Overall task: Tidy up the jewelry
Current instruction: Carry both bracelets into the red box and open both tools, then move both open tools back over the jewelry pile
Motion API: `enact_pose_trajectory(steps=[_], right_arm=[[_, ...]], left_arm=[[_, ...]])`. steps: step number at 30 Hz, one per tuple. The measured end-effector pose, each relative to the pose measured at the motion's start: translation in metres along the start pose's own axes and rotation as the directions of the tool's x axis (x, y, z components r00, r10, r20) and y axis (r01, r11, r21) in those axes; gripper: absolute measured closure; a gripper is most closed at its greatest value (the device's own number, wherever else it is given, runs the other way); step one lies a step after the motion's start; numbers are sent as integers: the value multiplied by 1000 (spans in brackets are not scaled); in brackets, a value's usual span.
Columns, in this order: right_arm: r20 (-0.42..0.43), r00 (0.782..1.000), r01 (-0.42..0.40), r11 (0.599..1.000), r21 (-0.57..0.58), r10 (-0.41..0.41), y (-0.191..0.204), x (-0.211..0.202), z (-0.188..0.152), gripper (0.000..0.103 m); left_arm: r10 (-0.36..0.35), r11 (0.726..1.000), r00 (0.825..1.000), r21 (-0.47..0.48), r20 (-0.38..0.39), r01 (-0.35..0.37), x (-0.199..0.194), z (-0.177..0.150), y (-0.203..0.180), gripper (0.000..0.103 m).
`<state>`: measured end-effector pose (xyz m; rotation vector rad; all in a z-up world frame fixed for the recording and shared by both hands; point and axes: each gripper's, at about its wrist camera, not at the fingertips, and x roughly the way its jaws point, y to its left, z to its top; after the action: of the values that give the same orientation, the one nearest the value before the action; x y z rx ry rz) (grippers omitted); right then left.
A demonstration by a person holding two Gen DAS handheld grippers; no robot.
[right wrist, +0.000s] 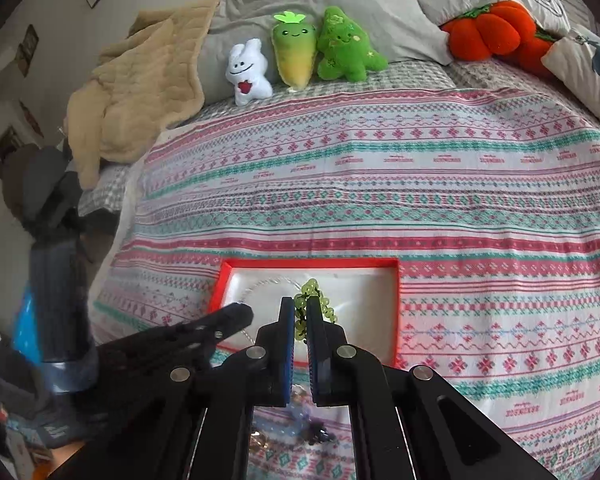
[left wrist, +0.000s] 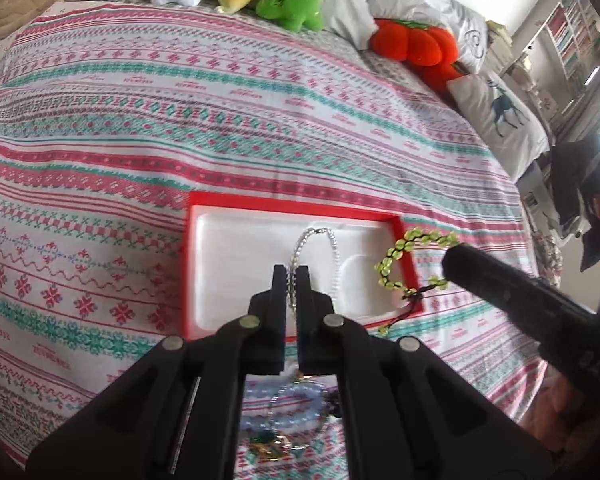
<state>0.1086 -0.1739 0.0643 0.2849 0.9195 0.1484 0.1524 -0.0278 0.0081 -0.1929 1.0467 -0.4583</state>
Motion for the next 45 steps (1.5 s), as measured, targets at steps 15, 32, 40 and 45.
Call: enact_pose_trajectory(steps=[15,32,40,45], right_arm=[[-79,992,98,995,-20,-99,-29,52,-7,97],[-40,987,152,983,-101,-156,-21,26,-7,84],[-49,985,159,979,-125,-166,-16,7,-19,43],[-35,985,164,977,-133,-170,-14,-5,-30,39]], left_arm=[[150,987,988,55,-19,-149,11,-4,8,98],[227,965,973,131,31,-229,-12,-6,-7,55],[281,947,958,148,54,-286,-34,-17,-10,27],[312,935,950,168,31,-312,-38,-31,-9,23]])
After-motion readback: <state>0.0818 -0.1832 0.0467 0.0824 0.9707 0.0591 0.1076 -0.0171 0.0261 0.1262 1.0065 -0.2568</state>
